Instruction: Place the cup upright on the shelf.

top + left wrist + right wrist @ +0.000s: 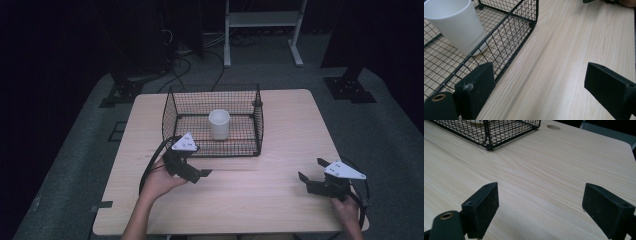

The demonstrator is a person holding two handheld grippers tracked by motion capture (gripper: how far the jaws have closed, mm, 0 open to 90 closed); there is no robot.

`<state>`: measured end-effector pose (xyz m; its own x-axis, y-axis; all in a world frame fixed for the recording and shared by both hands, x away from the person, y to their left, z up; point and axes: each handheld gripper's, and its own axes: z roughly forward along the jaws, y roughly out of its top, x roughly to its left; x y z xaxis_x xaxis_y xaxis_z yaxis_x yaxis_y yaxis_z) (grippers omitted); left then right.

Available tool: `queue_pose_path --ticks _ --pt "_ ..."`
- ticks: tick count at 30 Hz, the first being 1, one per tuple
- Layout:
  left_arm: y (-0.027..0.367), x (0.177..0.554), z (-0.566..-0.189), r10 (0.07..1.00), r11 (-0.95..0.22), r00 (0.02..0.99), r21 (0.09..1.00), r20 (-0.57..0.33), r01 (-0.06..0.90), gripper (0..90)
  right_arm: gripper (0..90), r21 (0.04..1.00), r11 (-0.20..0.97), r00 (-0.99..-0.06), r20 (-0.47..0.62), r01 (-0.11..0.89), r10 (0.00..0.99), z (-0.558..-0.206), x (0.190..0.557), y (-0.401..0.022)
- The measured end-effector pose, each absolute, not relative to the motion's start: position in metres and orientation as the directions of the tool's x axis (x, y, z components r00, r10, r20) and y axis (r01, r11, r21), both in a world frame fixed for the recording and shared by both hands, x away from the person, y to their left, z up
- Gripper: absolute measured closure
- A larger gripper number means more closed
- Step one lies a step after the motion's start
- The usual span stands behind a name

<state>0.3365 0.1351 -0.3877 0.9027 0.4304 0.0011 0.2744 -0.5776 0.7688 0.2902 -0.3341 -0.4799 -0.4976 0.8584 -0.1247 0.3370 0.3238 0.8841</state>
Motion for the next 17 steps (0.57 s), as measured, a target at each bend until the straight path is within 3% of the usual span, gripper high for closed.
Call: queue_pose_path --ticks 17 --pt "0.153 0.31 -0.402 0.474 -0.484 0.88 0.823 -0.037 0.295 8.8 13.1 0.883 0.329 -0.495 -0.133 0.335 0.859 -0.48 0.29 -0.333"
